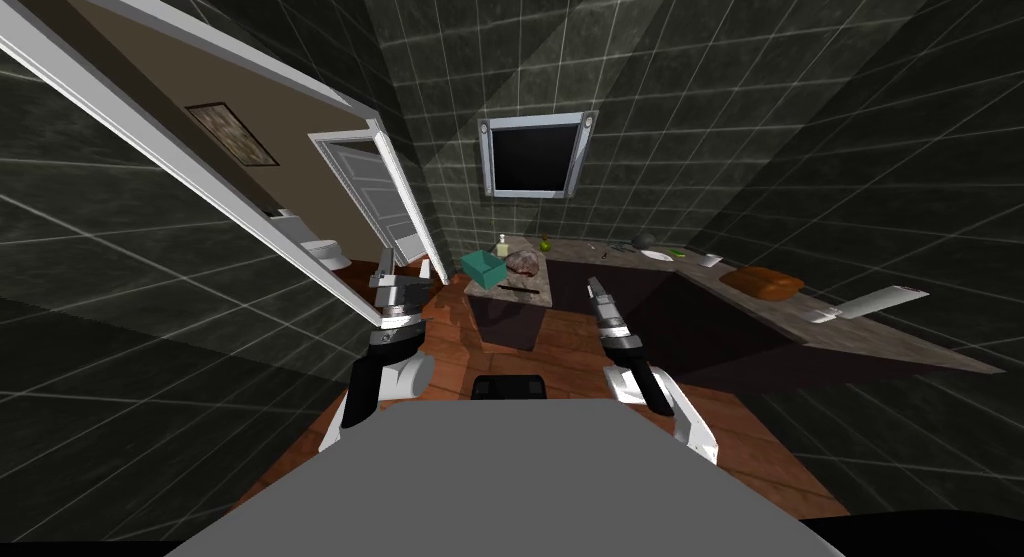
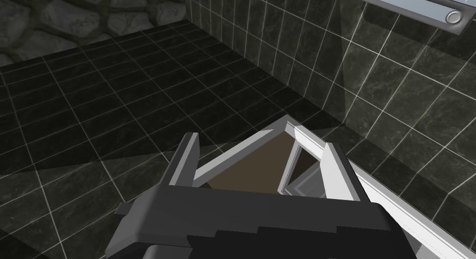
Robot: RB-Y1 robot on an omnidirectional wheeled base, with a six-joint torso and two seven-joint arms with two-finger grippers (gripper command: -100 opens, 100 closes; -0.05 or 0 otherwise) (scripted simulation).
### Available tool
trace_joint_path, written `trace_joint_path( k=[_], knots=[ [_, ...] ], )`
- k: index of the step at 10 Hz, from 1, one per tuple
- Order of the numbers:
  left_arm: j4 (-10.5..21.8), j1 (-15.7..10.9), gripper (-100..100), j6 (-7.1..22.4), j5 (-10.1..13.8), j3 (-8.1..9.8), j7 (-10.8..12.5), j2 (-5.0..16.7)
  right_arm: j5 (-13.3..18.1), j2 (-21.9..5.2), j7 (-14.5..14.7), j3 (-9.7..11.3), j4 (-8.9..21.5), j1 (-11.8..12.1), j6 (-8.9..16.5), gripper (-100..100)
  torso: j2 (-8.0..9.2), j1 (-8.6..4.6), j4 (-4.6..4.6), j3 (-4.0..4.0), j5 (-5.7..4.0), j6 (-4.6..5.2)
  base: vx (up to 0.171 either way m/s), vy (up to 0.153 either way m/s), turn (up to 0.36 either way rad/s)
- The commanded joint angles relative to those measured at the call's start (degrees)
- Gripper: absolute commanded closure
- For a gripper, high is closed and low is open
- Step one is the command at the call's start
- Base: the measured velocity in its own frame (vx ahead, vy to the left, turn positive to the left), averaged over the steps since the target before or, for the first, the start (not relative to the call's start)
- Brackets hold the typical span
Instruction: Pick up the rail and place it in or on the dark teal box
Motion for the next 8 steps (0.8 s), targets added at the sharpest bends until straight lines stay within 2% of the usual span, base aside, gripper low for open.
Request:
trace_joint_path(
  k=[1,6,7,8],
  knots=[
    [0.00,0.00,0,0.00,0.00,0.00,0.00,0.00,0.90,-2.40,0.15,0.22,0.29,0.14,0.13,-100,0.00,0.00,0.00,0.00,0.00,0.00,0.038,0.044,0.027],
    [0.00,0.00,0,0.00,0.00,0.00,0.00,0.00,5.22,-10.47,0.39,0.98,3.56,0.27,-0.18,-100,0.05,-0.05,0.01,0.03,-0.01,0.01,0.039,0.040,0.052],
    [0.00,0.00,0,0.00,0.00,0.00,0.00,0.00,5.22,-11.65,0.39,0.98,3.56,0.27,-0.18,-100,0.01,0.00,0.00,0.01,0.00,0.00,0.037,0.042,0.035],
    [0.00,0.00,0,0.00,0.00,0.00,0.00,0.00,6.70,-13.62,0.44,1.38,4.72,0.30,-0.30,-100,0.04,-0.02,0.01,0.02,0.00,0.01,0.034,0.053,0.088]
  ],
)
